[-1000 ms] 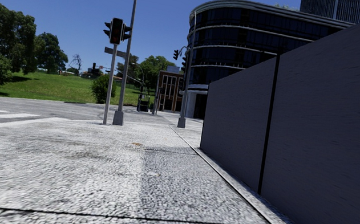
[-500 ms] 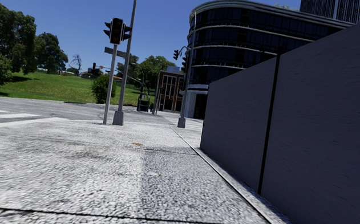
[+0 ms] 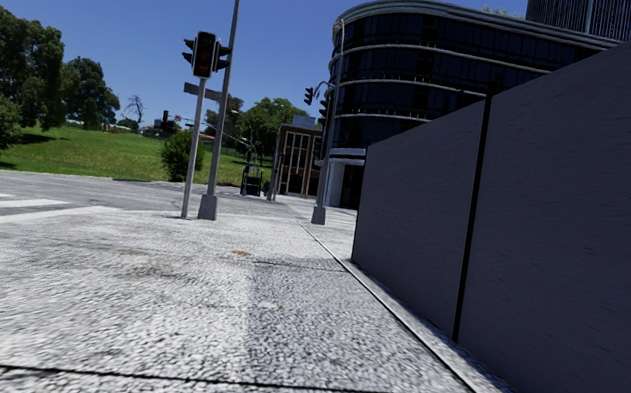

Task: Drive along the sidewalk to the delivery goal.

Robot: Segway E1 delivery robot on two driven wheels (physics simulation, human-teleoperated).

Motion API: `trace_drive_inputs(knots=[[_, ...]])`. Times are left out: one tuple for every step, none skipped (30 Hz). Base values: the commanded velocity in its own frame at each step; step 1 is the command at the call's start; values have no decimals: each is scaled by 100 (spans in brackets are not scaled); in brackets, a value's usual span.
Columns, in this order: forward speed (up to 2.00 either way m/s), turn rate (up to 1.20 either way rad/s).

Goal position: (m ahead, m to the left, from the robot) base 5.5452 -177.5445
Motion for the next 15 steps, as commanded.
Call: trace_drive_inputs(knots=[[0, 8], [0, 8], [16, 8], [42, 8], [60, 8], [70, 8], [70, 8], [83, 8], [86, 8], [89, 8], [98, 12], [103, 16], [108, 17], [111, 17], [111, 17]])
